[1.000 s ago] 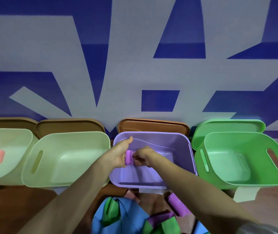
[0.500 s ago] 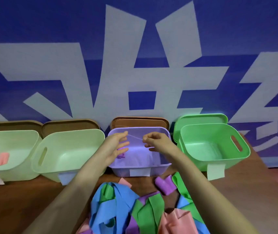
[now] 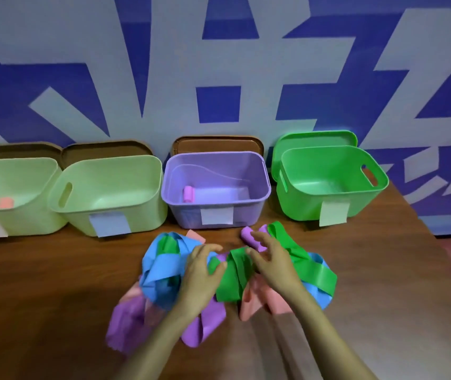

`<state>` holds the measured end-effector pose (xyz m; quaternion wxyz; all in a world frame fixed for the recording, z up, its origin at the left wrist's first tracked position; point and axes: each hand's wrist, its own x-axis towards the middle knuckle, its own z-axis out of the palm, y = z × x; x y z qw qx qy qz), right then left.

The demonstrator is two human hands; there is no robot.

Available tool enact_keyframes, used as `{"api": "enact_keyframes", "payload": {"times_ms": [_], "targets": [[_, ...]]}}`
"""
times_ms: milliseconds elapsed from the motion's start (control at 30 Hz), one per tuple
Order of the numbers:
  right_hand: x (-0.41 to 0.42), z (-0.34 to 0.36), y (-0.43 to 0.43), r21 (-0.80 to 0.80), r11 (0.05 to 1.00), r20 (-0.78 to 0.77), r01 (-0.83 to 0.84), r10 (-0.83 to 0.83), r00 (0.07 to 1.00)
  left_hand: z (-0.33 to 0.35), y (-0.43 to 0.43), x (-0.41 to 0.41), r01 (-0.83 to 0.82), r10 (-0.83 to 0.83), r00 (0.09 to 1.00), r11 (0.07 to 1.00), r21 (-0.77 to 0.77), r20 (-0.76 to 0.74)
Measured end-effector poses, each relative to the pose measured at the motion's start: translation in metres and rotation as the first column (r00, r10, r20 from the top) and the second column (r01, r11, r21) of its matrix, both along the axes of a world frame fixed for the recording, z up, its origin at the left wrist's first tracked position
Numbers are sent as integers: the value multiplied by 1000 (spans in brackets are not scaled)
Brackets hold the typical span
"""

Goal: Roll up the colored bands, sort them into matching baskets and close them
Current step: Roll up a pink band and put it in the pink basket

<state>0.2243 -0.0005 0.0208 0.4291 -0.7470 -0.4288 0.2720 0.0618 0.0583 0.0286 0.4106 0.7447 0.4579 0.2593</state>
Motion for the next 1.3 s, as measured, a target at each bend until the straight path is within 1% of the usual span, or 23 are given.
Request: {"api": "enact_keyframes", "payload": {"times_ms": [33,100,167,200,267,333,400,500,633,733,833,900,933,967,1000,1067,1100,1133,1167,1200,1233,1267,1300], "targets": [[-6,-15,-4,12,999,76,-34,33,997,-15,-7,-3,33,-28,997,997,66,-70],[-16,-41,-13,-21,994,189,-106,109,976,-43,-21,-3,114,-97,982,989,99,-161],[-23,-61,-23,-35,993,202,-113,118,972,-70,-30,-1,156,-102,958,970,188,-268],[-25,-71,-28,-11,995,213,-104,104,972,-81,-34,0,168,-96,953,956,240,-288],[-26,-85,-37,62,994,238,-93,75,968,-96,-35,2,140,-62,971,932,334,-232],[-24,-94,-42,155,984,276,-89,43,960,-104,-33,2,79,-28,990,922,378,-139],[-21,-97,-43,251,963,264,-102,33,964,-101,-33,1,-16,19,1000,952,306,-5],[-20,-91,-48,390,919,117,-61,16,993,-93,-34,-4,-112,94,981,989,101,168],[-21,-86,-54,523,851,61,56,-103,993,-90,-39,-8,-183,161,934,982,39,319],[-24,-83,-59,514,853,69,91,-148,987,-78,-47,-11,-233,175,919,964,127,354],[-27,-61,-67,534,830,-42,163,-166,985,-52,-52,-17,-141,60,949,958,248,310],[-26,-35,-71,547,824,-81,150,-126,989,-31,-53,-21,-103,10,948,955,276,319],[-25,-21,-72,548,823,-131,150,-93,987,-21,-54,-24,-111,18,933,964,240,361],[-24,-6,-72,546,820,-231,173,-51,972,-12,-53,-26,-123,45,907,979,163,418],[-23,10,-72,531,818,-379,219,-2,926,-3,-54,-29,-121,83,875,991,49,478],[-23,36,-73,457,836,-668,304,97,738,13,-54,-30,-58,188,789,971,-233,585],[-22,46,-72,418,848,-746,328,114,656,20,-54,-30,-4,231,748,939,-343,622],[-20,53,-71,391,862,-779,322,123,615,26,-53,-30,53,254,716,909,-414,650],[-19,57,-69,385,876,-779,290,140,612,30,-51,-30,111,255,696,885,-452,671],[-17,59,-66,398,884,-750,245,159,642,33,-50,-29,169,240,680,868,-466,693],[-16,61,-64,415,888,-712,196,183,678,34,-48,-27,210,209,672,866,-454,710],[-14,60,-60,433,889,-670,150,206,713,33,-46,-24,208,172,686,884,-418,707],[-13,59,-58,446,890,-639,98,240,731,31,-43,-20,173,125,731,917,-360,671]]}}
